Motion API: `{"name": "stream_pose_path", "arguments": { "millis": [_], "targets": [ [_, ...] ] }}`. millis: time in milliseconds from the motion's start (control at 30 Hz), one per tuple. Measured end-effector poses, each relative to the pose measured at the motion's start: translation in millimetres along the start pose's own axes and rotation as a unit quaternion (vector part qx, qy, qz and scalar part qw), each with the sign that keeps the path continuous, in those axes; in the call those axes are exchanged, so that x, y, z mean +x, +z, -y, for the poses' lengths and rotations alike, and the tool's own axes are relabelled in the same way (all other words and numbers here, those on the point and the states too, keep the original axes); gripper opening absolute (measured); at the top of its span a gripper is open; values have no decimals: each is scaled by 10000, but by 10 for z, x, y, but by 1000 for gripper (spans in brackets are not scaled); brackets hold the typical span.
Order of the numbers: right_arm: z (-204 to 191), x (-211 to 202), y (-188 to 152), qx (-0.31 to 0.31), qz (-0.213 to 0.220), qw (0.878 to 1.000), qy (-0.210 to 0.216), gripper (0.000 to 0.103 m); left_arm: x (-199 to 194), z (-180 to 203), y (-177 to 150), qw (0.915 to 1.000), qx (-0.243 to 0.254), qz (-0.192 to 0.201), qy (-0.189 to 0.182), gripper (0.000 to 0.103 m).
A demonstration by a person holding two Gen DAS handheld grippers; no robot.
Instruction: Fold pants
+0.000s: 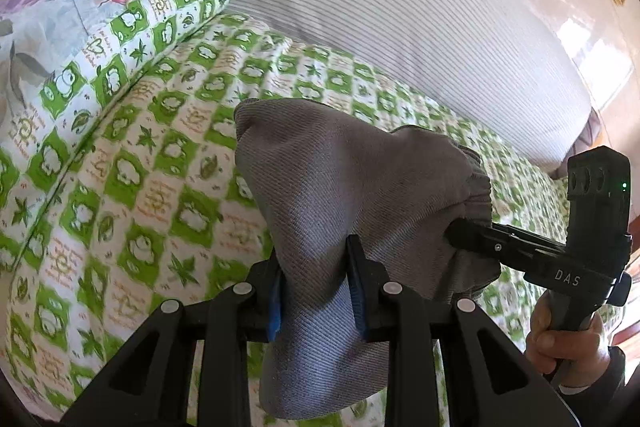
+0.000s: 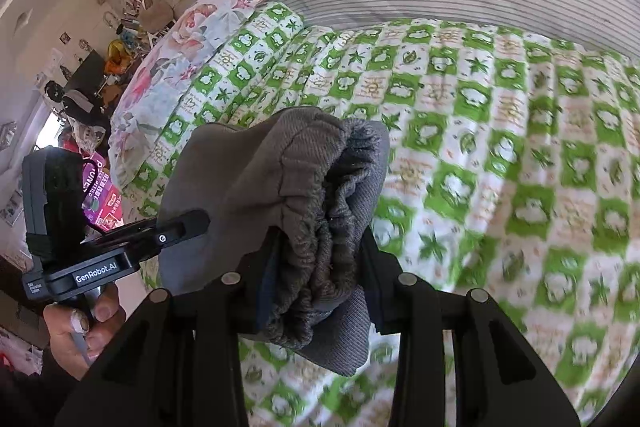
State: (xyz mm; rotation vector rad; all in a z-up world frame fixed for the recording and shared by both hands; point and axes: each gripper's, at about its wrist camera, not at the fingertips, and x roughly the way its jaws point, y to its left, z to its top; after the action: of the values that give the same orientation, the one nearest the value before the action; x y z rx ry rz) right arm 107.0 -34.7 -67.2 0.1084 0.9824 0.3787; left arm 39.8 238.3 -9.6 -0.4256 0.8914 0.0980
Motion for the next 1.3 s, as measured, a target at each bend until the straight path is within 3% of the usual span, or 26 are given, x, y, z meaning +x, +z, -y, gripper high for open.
{"name": "stream_pose_path", "arguments": {
  "millis": [267,600,833,1067,1300],
  "targets": [
    [199,259,193,266,-72,9996,47,39,211,-63,184,9999,44,-97,55,26],
    [463,522,174,507,-249,9984,73,39,539,-165,205,9996,38,-275,52,27],
    [496,548,171,433,-340,9984,118,49,567,-211,189,9996,31,-273,108,45],
    [369,290,136,97,-185,9997,-99,57,429,-147,97,9990,171,-221,352,48],
    [238,19,126,-149,109,9996,-219,57,198,-155,-16,9991,25,-97,401,57]
  ]
}}
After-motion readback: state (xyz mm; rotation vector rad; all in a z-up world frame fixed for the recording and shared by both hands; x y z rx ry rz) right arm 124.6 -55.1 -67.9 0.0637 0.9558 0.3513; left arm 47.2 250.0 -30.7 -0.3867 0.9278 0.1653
